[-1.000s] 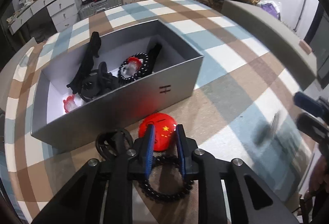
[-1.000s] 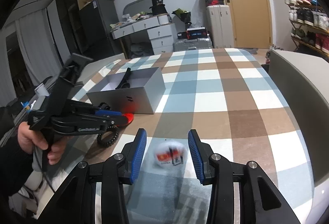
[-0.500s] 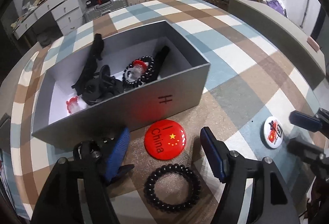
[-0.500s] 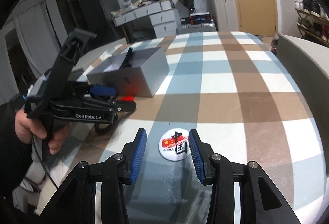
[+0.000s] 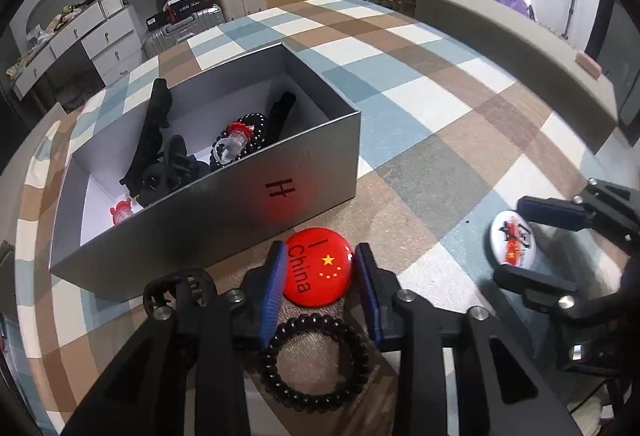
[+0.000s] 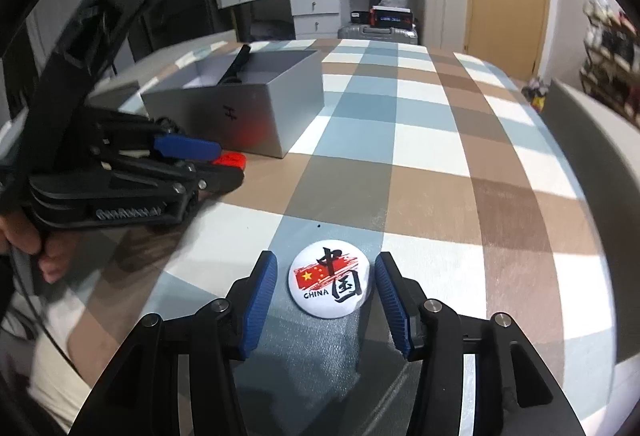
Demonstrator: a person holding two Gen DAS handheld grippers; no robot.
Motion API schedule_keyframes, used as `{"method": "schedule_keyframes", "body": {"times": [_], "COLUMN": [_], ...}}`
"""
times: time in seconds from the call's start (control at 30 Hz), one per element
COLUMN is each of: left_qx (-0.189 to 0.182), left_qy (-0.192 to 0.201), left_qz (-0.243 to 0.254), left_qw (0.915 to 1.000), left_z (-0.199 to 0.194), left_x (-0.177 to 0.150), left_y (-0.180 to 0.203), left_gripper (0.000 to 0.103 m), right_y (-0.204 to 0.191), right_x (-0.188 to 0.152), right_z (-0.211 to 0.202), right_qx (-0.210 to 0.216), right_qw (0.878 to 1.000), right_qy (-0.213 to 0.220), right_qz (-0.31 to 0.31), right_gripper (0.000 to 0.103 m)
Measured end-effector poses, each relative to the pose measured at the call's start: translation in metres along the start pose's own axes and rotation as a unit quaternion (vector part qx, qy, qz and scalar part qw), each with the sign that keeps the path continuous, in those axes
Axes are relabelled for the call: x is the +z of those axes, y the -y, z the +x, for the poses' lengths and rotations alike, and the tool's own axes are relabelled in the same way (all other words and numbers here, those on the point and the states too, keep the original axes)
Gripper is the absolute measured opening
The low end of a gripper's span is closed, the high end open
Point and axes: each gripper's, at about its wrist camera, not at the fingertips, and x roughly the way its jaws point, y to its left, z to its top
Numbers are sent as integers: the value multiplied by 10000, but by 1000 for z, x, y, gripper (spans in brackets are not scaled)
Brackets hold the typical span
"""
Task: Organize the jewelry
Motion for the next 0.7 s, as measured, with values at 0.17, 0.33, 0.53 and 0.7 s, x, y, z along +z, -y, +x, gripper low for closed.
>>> {"method": "schedule_keyframes", "body": {"times": [0.17,0.33,0.53,0.7], "left_qx": [-316,-283,-209,-199], "left_qy": [0,0,-99,-137], "left_qz": [-158,-427,-500,-266], "left_qw": [9994,9987,9985,9994], "left_z": [-3,-5,-2,2], "left_x": [0,-2,-1,0], "left_y": [-4,-13,-16,-6], "left_gripper": [14,15,52,59], "right_y": [-1,1,0,-1], "right_x": [-2,-2,-1,-3], "right_z": [-2,-2,-2,-3], "right_qx": [49,97,143,202], "right_qw": [10000,9999,9998,9997], "right_qy": [39,48,69,92], "right_qz": [-41,43,113,132], "right_gripper": [42,42,42,42]}}
